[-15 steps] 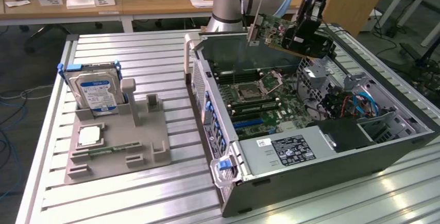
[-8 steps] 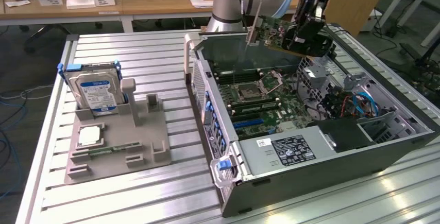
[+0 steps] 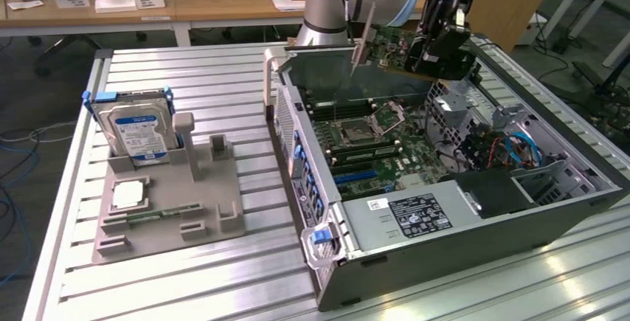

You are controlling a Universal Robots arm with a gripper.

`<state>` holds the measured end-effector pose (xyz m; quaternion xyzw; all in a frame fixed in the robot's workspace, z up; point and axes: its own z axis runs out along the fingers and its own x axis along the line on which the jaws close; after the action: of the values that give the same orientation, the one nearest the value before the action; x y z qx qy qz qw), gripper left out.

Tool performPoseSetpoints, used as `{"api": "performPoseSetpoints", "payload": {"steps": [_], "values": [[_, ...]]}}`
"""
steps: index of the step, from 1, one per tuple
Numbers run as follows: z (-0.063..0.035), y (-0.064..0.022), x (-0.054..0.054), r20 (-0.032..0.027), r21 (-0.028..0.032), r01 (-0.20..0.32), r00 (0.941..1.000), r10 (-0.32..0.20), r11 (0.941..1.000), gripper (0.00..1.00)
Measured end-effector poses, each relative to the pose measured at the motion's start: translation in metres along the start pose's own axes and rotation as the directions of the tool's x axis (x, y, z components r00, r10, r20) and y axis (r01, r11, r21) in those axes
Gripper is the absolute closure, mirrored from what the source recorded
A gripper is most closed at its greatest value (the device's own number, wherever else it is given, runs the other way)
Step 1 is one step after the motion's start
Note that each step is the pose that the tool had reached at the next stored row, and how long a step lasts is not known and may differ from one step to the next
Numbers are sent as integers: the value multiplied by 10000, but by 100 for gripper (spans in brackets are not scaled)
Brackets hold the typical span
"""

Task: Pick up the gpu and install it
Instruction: 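Insert the gpu into the slot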

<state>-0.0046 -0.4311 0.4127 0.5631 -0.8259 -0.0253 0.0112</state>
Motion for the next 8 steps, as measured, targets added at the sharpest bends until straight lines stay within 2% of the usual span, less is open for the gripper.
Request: {"api": "performPoseSetpoints", "payload": {"steps": [8], "values": [[1,-1,4,-46,-10,868,9962,-868,9962,72]]}}
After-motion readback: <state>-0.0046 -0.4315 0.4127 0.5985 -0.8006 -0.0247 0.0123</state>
